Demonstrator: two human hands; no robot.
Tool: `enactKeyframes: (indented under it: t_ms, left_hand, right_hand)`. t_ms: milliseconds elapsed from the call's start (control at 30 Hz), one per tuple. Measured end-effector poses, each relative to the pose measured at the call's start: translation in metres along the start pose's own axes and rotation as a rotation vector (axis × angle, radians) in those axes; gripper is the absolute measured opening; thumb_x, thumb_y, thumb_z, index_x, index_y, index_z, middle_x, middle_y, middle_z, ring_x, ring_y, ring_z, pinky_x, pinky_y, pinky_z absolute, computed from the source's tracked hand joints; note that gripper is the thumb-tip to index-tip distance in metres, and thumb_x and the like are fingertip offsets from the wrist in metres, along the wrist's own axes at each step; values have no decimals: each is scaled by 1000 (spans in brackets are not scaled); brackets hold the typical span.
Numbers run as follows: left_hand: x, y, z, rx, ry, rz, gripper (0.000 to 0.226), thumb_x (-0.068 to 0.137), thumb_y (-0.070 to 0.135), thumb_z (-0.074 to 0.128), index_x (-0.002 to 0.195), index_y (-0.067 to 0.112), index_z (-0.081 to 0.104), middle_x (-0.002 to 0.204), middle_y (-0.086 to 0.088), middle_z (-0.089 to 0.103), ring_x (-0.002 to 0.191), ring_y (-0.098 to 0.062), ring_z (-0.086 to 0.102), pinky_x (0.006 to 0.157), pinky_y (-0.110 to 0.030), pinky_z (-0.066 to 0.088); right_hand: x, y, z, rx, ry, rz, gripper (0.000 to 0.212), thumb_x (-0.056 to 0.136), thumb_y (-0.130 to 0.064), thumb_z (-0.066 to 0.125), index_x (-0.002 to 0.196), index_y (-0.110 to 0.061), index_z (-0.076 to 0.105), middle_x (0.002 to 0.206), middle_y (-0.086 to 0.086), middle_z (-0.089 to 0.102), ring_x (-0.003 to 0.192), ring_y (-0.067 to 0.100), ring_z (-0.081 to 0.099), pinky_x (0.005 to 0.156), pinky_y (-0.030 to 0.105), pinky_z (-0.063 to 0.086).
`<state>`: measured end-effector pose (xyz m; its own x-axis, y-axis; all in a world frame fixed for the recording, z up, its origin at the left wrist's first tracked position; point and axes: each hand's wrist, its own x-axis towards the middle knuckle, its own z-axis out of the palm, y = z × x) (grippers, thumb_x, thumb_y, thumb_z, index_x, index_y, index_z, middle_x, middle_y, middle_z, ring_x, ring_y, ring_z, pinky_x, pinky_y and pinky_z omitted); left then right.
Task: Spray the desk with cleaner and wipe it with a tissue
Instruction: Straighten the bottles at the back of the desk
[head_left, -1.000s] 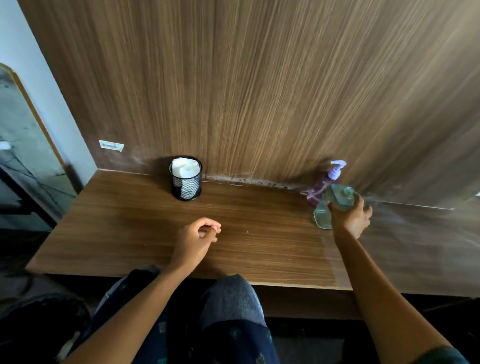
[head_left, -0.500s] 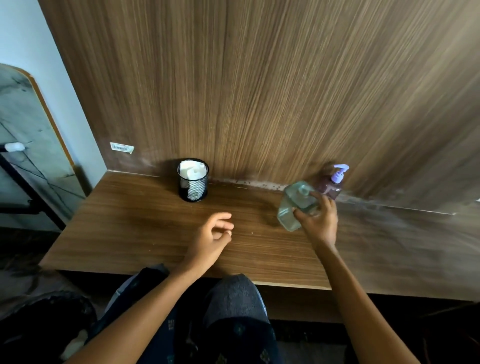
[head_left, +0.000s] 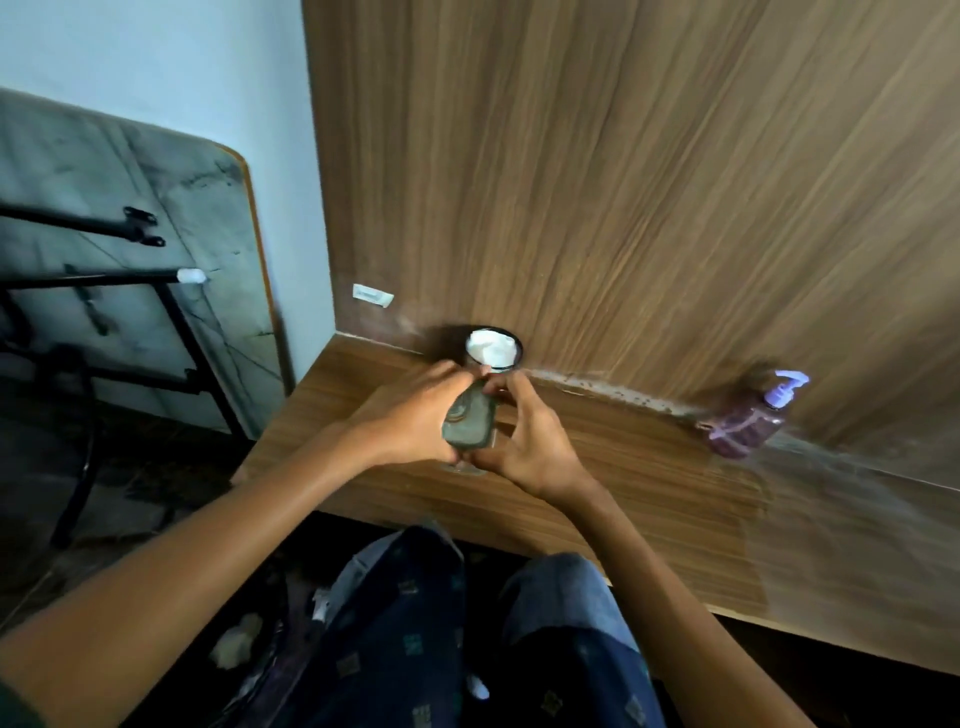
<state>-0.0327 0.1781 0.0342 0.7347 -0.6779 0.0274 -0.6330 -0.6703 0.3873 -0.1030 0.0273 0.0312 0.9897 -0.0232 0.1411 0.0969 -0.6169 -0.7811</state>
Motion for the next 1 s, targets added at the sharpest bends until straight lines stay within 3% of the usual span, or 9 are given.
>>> enactKeyframes:
  t_ms: [100,200,333,400,467,600,667,833,1000]
  left_hand:
    - [-35,-41,-11,17,43,-102,103,53,49,79,140,28,28,138,4,42,125,-21,43,94,-41,46]
    - [-79,-90,-22,-18,51,-264,102,52,52,80,138,27,32,139,2,45,125,-21,45,97,-39,45]
    - [-139,-147,-31,-54,67,-464,100,52,51,80,137,30,31,135,2,46,123,-23,45,96,-45,45]
    - [-170,-172,-28,-85,79,-555,100,53,48,81,137,30,31,134,2,45,122,-24,44,96,-46,44]
    - [-194,-194,-20,-96,79,-629,99,54,43,82,137,27,31,131,0,45,120,-27,45,95,-47,44]
    - [-217,-234,27,-205,2,-775,94,58,22,81,136,21,30,130,-4,41,121,-32,39,96,-47,43]
    - [-222,-256,67,-253,-35,-824,84,60,20,79,130,20,33,127,-8,43,120,-33,42,96,-44,42]
    - [-218,-286,159,-390,-180,-999,87,58,30,83,128,16,34,131,-13,42,119,-38,42,95,-46,43]
    - [-205,-297,240,-385,-284,-1114,89,57,31,82,129,15,32,129,-11,41,119,-39,42,94,-48,44]
  right_hand:
    - [13,-20,40,109,-167,-11,75,60,-13,83,120,-24,41,120,-9,53,111,4,53,95,22,45]
    - [31,-38,88,114,-320,0,95,68,-12,77,142,-34,22,146,-8,33,128,8,41,103,26,40]
    - [54,-60,145,-48,-412,9,76,80,-4,55,144,-32,26,134,2,49,122,15,47,97,19,35]
    - [63,-70,184,-108,-430,-50,60,82,-2,52,139,-18,40,134,8,52,126,20,45,99,16,28]
    - [72,-70,227,-155,-441,-150,50,82,-12,53,132,-12,50,144,9,45,136,23,36,112,29,25]
    - [87,-46,288,-644,-531,-237,47,92,-41,44,135,-20,46,153,3,31,144,22,17,116,48,10]
    - [87,-31,304,-752,-510,-238,44,92,-44,42,127,-18,54,149,5,36,144,25,16,115,51,3]
    - [76,-12,320,-829,-285,-300,24,77,-30,61,89,-11,67,116,15,63,127,34,47,109,59,26]
    - [76,-9,323,-885,-248,-312,11,76,-22,66,84,-15,64,113,14,64,123,36,50,107,59,29]
